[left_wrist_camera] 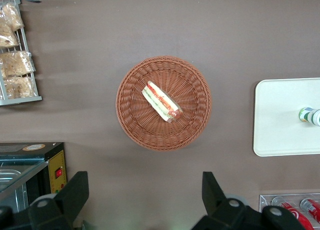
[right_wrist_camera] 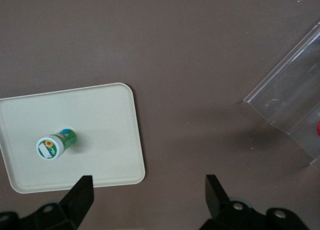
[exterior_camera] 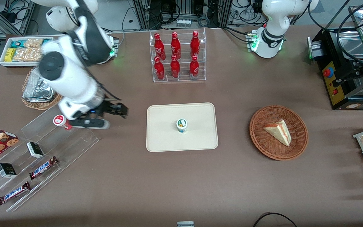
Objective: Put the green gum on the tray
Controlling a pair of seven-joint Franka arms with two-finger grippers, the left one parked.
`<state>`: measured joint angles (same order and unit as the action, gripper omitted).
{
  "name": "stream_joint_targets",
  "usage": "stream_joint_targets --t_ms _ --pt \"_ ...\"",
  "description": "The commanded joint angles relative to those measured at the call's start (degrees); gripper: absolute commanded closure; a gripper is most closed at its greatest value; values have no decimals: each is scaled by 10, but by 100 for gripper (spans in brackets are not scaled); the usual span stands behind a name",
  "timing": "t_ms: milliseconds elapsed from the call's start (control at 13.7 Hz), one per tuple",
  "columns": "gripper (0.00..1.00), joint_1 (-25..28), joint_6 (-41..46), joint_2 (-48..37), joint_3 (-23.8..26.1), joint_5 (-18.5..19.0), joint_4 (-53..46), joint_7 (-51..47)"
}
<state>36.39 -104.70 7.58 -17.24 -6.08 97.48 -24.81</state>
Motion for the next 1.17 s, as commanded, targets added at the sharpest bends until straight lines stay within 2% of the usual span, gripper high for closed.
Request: stream_joint_targets --t_ms 0,439,659,878,1098 --pt "1 -63 46 -43 10 14 10 34" --pt "1 -191 143 -70 12 12 -18 215" --pt "1 -225 149 -84 19 13 -24 237" --pt "1 -292 170 -90 79 27 -49 249" --pt "1 -305 182 -78 85 41 -75 257"
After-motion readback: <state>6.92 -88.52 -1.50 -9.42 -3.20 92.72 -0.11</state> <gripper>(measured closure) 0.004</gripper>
